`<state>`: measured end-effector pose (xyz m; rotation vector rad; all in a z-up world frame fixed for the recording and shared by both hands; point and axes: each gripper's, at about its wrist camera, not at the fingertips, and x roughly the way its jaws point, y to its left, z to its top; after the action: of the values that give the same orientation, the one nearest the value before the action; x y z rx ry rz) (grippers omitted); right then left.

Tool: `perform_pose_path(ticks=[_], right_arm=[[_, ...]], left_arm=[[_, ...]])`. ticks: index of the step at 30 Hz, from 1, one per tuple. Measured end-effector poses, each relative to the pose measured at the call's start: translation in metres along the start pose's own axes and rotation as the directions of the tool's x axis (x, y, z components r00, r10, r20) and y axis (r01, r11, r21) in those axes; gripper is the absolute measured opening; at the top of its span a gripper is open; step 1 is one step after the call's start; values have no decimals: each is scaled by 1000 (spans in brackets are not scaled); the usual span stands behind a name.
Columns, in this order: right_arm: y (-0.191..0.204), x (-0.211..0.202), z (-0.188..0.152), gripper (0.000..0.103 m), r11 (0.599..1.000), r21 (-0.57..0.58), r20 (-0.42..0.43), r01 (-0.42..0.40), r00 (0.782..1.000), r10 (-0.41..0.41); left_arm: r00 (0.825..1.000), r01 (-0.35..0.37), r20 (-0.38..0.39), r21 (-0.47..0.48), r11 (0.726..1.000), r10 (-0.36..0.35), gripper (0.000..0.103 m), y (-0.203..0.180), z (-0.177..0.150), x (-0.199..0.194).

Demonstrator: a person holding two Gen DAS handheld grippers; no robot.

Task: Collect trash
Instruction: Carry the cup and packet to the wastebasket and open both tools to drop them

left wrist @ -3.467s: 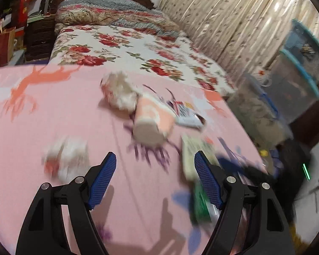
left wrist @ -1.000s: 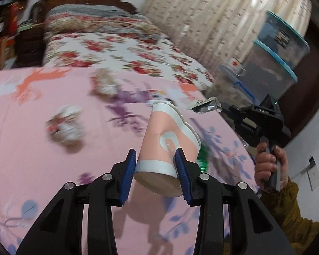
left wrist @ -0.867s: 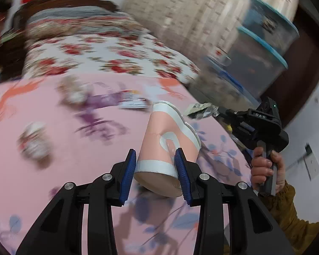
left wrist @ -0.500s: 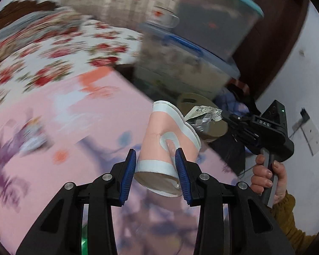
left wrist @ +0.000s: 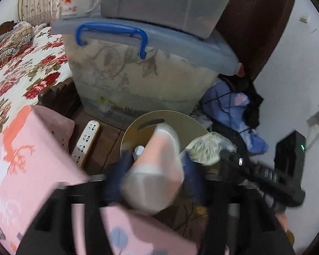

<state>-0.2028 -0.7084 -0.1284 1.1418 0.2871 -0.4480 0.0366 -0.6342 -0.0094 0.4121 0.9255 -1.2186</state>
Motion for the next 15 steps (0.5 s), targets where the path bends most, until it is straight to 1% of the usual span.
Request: perform_pose_path(ticks=[1, 3, 5, 6, 7, 9, 13, 15], right_arm=[[-1, 6, -1, 10, 1000, -9, -27, 7, 1000, -7], [0, 16, -7, 10, 1000, -27, -58, 14, 998, -15], [3, 18, -12, 10, 998, -64, -53, 25, 998, -28], [4, 19, -14, 10, 996, -80, -48, 38, 998, -42], [5, 20, -16, 10, 995, -86, -47, 49, 998, -53], [4, 23, -19, 10, 998, -65, -67, 29, 997, -33], [14, 20, -28, 10, 996, -93, -55, 16, 998, -21], [18, 19, -33, 29, 994, -102, -59, 30, 998, -36]], left_arm=[[1000, -15, 2, -1, 1000, 15, 75, -2, 3, 6], [1000, -23, -7, 3, 1000, 23, 74, -3, 6, 12], [1000, 7, 8, -7, 1000, -7, 74, -1, 3, 9], [1000, 12, 14, -3, 1000, -12, 74, 0, 0, 7], [1000, 7, 16, 6, 1000, -8, 74, 2, -3, 7], [1000, -7, 7, 14, 1000, 7, 74, 7, -9, 5], [1000, -11, 16, -18, 1000, 11, 74, 18, -18, -8], [1000, -10, 22, -26, 1000, 11, 74, 20, -20, -12]])
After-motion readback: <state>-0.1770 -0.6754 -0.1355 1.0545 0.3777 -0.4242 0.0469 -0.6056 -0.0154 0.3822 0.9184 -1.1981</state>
